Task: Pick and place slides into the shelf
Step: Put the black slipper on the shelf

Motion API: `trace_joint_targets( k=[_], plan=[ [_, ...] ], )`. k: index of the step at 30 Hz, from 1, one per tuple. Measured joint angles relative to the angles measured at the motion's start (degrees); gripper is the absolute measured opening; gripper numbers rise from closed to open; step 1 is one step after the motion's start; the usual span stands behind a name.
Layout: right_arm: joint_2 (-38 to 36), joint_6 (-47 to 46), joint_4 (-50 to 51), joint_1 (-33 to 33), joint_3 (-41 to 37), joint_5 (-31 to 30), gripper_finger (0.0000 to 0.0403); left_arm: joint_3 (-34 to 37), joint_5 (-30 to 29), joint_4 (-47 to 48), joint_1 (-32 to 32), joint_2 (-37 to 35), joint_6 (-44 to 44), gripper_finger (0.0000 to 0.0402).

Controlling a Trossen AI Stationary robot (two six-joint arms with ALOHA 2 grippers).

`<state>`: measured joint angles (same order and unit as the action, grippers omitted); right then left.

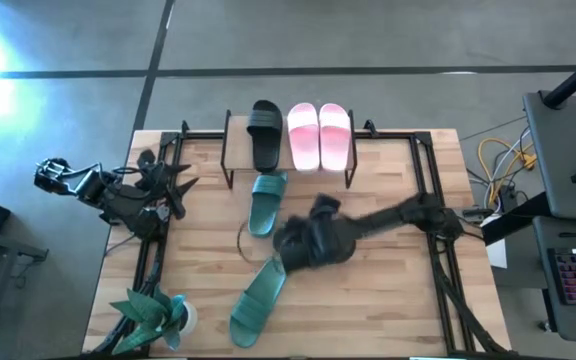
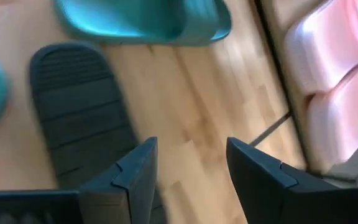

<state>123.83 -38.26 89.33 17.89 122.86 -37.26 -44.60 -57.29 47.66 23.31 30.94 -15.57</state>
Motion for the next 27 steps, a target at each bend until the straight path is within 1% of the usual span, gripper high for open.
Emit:
trace_joint_targets(
  k=[1, 3, 9, 16, 22, 24, 27],
  plan=[
    [0.0, -2.29, -0.5, 1.32, -1.36, -0.72, 0.0182, 0.0, 0.19, 0.02, 0.0, 0.02, 0.0, 0.0173],
    [0.0, -5.13, -4.87, 3.39, -4.6, -1.59, 0.0182, 0.0, 0.3, 0.11, 0.0, 0.11, 0.02, 0.0173],
    [0.0, -3.44, -23.83, 6.46, -13.92, -1.4, 0.0185, 0.02, 0.88, 0.96, 0.0, 0.2, 2.67, 0.0173],
    [0.0, -5.02, -26.99, 6.85, -20.35, -1.36, 0.0218, 0.02, 2.49, 2.67, 0.0, 0.04, 2.69, 0.0173],
    [0.0, 0.85, -35.97, 6.9, -25.19, 1.79, 0.0249, 0.02, 2.91, 2.91, 0.0, 0.15, 2.71, 0.0173],
    [0.0, 2.19, -37.65, 6.98, -26.52, 1.15, 0.0258, 0.02, 3.02, 2.91, 0.0, 0.13, 2.71, 0.0173],
    [0.0, 2.31, -37.67, 6.9, -27.84, -2.48, 0.0266, 0.02, 3.05, 2.9, 0.0, 0.15, 2.72, 0.0173]
  ],
)
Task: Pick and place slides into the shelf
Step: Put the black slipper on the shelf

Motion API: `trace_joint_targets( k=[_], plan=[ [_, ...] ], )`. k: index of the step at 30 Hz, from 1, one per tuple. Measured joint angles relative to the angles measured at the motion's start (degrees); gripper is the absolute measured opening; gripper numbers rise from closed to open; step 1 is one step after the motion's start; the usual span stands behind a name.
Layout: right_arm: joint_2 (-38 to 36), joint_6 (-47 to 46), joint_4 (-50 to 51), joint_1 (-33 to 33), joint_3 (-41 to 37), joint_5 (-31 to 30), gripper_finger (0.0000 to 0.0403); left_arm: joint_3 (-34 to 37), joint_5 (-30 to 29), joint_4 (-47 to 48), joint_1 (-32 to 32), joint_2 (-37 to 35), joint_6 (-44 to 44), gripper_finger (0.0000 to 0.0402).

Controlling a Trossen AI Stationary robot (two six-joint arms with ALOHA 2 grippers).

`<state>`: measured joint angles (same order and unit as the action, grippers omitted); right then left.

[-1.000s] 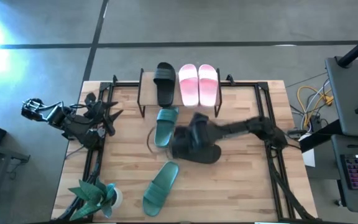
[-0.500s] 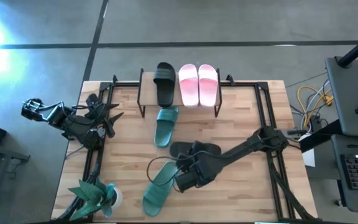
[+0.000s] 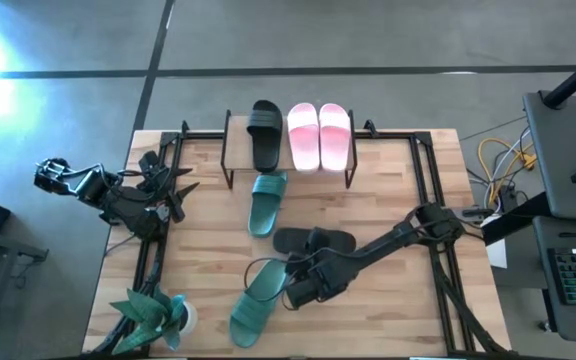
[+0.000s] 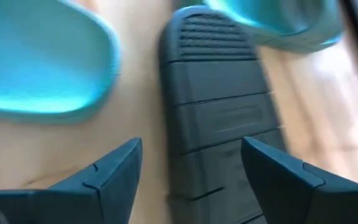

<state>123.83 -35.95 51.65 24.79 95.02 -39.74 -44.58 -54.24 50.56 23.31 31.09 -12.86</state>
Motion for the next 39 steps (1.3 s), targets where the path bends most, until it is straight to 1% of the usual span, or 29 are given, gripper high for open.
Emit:
trace_joint_targets(
  k=[3, 10, 14, 20, 29, 31, 36, 39],
  plan=[
    [0.0, 0.01, -0.2, -0.76, -1.8, -3.23, 0.0267, 0.0, 0.0, -0.02, 0.0, 0.03, 0.01, 0.0173],
    [0.0, 0.63, -5.89, -1.59, -5.6, -3.69, 0.0267, 0.0, 0.02, -0.02, 0.0, 0.11, 0.01, 0.0173],
    [0.0, 4.31, -8.82, -1.59, -6.18, -3.84, 0.0267, 0.0, 0.02, -0.02, 0.0, 0.11, 0.01, 0.0173],
    [0.0, 13.51, -9.14, -1.41, -6.41, -3.84, 0.0267, 0.0, 0.04, -0.02, 0.0, 0.11, 0.04, 0.0173],
    [-0.01, 20.73, -9.26, -1.4, -10.57, -4.51, 0.0264, 0.0, 0.04, 0.22, 0.0, 0.15, 0.12, 0.0173],
    [-0.02, 21.67, -9.32, -1.37, -11.25, -5.95, 0.0261, -0.02, 0.04, 0.96, 0.0, 0.15, 0.1, 0.0173],
    [0.07, 24.99, -8.69, -2.11, -11.74, -13.03, 0.025, -0.02, 0.19, 2.91, 0.02, 0.17, 0.04, 0.0173],
    [0.07, 25.9, -8.45, -3.19, -10.57, -14.32, 0.024, -0.02, 0.19, 2.86, 0.01, 0.15, 0.04, 0.0173]
  ],
)
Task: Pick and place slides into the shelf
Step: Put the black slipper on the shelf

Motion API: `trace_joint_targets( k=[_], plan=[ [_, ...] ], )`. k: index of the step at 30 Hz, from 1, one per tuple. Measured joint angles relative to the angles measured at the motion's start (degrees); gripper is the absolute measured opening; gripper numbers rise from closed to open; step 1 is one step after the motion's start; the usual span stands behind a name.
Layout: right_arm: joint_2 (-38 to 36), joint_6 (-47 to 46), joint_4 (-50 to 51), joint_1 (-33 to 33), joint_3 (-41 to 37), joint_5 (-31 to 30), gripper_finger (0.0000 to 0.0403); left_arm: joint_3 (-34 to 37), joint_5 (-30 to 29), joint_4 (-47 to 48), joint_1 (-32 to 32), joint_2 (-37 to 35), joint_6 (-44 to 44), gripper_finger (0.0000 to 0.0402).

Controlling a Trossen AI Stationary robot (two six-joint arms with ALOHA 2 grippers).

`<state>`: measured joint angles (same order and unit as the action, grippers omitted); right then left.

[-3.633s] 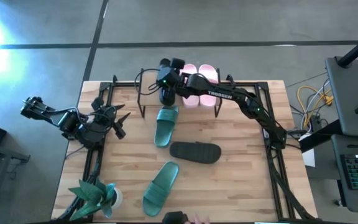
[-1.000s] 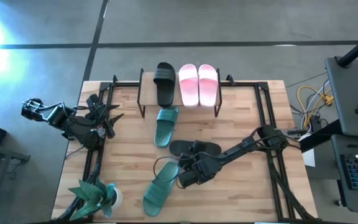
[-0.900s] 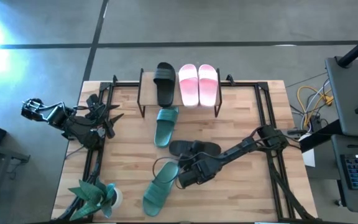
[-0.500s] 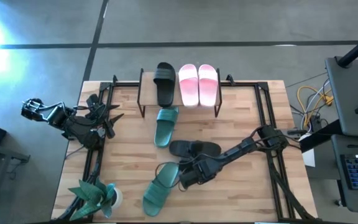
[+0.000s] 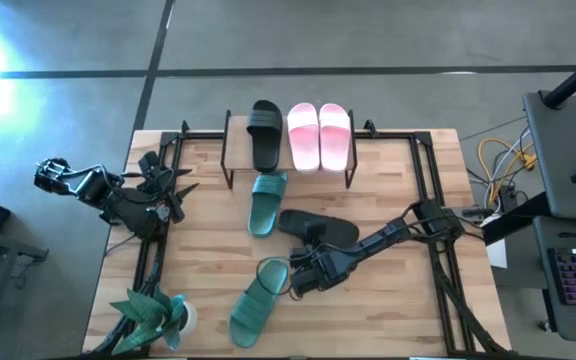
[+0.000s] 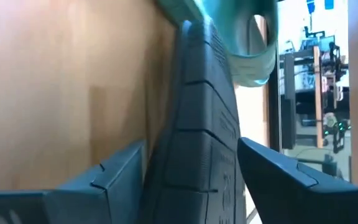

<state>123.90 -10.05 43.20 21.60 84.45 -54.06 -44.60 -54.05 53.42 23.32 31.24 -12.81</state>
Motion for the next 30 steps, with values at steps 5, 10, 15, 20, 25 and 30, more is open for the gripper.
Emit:
trace_joint_targets(
  k=[5, 10, 15, 20, 25, 30],
  plan=[
    [0.0, -2.9, 0.08, -1.77, 1.41, -0.07, 0.0194, 0.0, 0.78, -0.02, -0.01, 0.17, -0.03, 0.0173],
    [0.0, -8.61, 4.18, -3.14, 2.8, -0.22, 0.0108, 0.0, 1.75, -0.04, 0.01, 0.39, -0.05, 0.0173],
    [-0.02, -22.88, 19.27, -3.42, 7.26, 0.4, 0.0081, 0.0, 1.8, -0.04, -0.01, 0.46, -0.05, 0.0173],
    [-0.64, -42.21, 34.02, -3.36, 15.02, 0.6, 0.0081, 0.0, 1.93, -0.06, 0.0, 0.64, -0.18, 0.0173],
    [-3.07, -56.85, 38.64, -3.42, 24.77, 0.86, 0.0081, 0.0, 1.93, -0.08, -0.01, 0.83, -0.27, 0.0173],
    [-6.23, -63.3, 36.48, -4.67, 35.15, 0.58, 0.0081, 0.0, 1.91, -0.09, 0.01, 1.06, -0.85, 0.0173]
  ],
)
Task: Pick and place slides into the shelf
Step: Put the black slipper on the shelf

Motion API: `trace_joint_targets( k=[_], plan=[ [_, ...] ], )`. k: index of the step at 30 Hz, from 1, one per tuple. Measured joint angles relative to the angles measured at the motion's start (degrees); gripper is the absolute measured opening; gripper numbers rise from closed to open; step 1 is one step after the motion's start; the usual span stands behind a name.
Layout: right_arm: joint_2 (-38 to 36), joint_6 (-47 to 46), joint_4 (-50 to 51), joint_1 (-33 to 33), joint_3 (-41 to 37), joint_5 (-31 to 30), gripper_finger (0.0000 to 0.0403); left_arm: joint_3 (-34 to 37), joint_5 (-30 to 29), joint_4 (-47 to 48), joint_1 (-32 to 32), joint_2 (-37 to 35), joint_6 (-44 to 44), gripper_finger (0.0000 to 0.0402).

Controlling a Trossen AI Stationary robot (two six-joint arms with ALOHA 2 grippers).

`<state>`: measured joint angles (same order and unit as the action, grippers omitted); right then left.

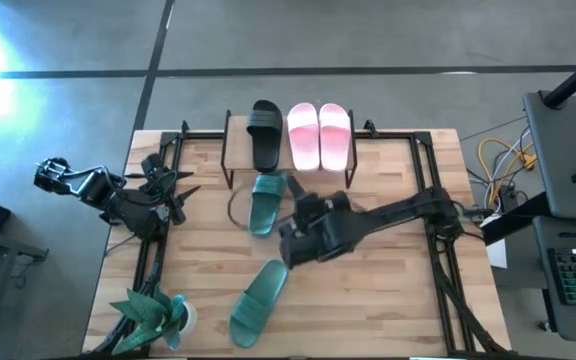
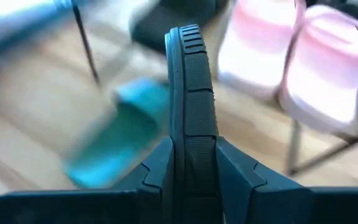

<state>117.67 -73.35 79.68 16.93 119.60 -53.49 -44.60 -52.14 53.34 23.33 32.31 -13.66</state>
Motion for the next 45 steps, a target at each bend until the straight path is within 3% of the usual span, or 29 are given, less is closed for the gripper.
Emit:
trace_joint_targets(
  k=[3, 8, 13, 17, 19, 27, 34, 37, 45],
  plan=[
    [-2.59, 1.06, -6.85, -1.52, 4.36, -1.68, 0.0081, 0.0, 0.0, 0.25, 0.0, 0.25, -3.7, 0.0173],
    [-5.71, 4.89, -20.05, -5.46, 5.29, 8.31, 0.0079, 0.23, 7.29, 3.74, 0.0, 0.23, -17.5, 0.0173],
    [-5.75, 6.35, -40.74, -6.17, -0.81, 15.98, 0.0079, 4.6, 16.66, 2.18, 0.0, -0.39, -27.15, 0.0173],
    [-5.69, 6.15, -60.24, -6.99, -7.99, 24.2, 0.0079, 9.31, 20.78, -6.03, 0.0, -1.4, -28.02, 0.0173],
    [-5.64, 5.76, -65.42, -7.68, -10.9, 29.3, 0.0079, 10.44, 21.66, -9.03, 0.02, -2.6, -28.0, 0.0173],
    [-5.7, 1.33, -61.2, -7.7, -20.47, 50.76, 0.0079, 10.78, 20.51, -10.55, 0.02, -10.19, -27.52, 0.0173],
    [-5.14, -0.12, -72.45, -9.81, -29.9, 62.61, 0.0079, 11.78, 19.35, -11.46, 0.02, -12.56, -27.49, 0.0173],
    [-4.06, 0.2, -75.71, -10.31, -31.33, 64.88, 0.0094, 12.78, 21.08, -12.21, 0.0, -11.37, -27.49, 0.0173],
    [0.04, 1.19, -75.78, -10.8, -29.06, 65.96, 0.0194, 16.73, 22.59, -21.47, 0.02, -4.25, -27.14, 0.0173]
  ],
)
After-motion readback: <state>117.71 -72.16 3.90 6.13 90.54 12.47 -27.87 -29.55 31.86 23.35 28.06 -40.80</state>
